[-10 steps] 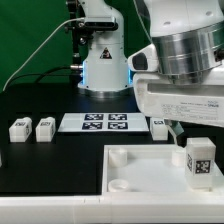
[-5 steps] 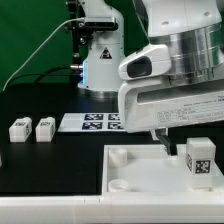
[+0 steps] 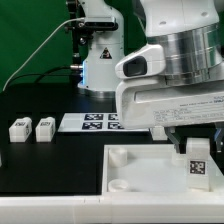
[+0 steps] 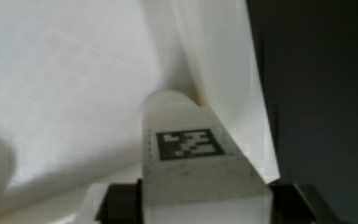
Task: Assemble one leg
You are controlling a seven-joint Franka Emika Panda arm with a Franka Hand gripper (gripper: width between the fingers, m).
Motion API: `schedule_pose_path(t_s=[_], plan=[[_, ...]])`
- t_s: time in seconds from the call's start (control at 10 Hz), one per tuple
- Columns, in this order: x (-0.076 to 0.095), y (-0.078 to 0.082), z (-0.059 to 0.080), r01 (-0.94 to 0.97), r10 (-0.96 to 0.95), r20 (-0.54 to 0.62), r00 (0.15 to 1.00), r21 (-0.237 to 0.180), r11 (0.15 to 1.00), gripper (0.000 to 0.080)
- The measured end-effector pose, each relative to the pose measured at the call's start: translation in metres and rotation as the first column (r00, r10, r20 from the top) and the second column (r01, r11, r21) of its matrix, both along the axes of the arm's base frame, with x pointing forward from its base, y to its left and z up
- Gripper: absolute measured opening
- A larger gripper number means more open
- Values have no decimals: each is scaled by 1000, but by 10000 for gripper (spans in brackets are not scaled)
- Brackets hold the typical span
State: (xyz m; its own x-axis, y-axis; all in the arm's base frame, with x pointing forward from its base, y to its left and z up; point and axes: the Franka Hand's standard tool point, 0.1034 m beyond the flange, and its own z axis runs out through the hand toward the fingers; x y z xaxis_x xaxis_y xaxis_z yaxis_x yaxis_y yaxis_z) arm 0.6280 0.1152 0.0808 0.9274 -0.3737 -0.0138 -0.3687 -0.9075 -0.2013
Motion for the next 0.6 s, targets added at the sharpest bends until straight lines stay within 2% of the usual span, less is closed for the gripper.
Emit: schedule_pose_path(t_s=[0.2,0.3,0.5,0.6], plan=[[0,-1,0,207,-206,-41,978,10,978,303],[3,-2,0,390,-388,-83,918,18,921,303],[4,-1,-1,635,-628,-144,765,4,772,303],[2,3,-2,766,-754,-185,630,-9,643,303]])
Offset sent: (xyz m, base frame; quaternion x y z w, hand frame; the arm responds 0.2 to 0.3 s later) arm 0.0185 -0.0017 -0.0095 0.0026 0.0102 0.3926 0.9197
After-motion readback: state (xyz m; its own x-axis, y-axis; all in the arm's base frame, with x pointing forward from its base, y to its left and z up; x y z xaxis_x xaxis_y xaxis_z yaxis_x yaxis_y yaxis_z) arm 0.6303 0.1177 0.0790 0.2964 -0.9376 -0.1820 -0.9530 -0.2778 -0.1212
